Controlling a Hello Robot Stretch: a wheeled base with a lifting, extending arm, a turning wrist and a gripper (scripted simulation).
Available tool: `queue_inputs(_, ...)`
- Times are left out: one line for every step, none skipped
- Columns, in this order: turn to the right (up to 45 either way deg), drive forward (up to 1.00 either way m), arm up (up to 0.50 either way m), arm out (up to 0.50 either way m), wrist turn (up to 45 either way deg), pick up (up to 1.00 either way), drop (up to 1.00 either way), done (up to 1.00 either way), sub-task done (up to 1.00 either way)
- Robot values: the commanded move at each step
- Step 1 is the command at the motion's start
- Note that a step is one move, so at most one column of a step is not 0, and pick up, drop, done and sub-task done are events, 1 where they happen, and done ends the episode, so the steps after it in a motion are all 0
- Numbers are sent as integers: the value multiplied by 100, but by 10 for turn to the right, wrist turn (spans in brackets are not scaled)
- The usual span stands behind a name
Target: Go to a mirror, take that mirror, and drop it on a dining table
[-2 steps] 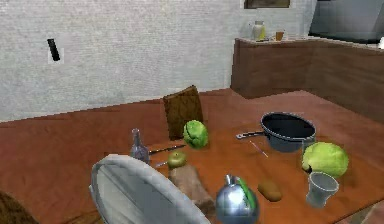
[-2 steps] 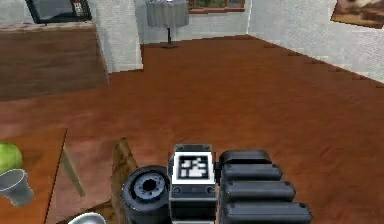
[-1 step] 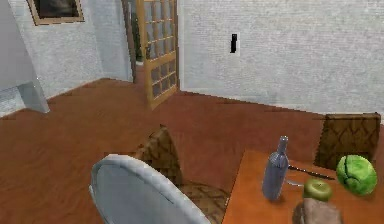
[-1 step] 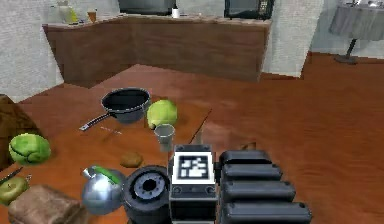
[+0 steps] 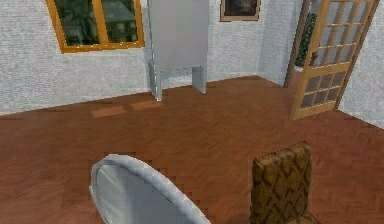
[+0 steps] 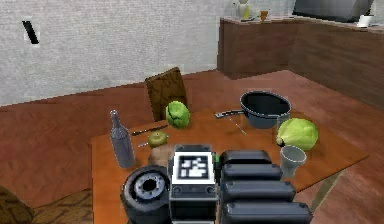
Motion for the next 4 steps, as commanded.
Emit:
queue_inputs(0, 0, 0, 48, 0, 0, 0, 0, 0)
queue_inputs(0, 0, 0, 0, 450, 0, 0, 0, 0)
queue_inputs(0, 0, 0, 0, 450, 0, 0, 0, 0)
queue_inputs(0, 0, 0, 0, 450, 0, 0, 0, 0)
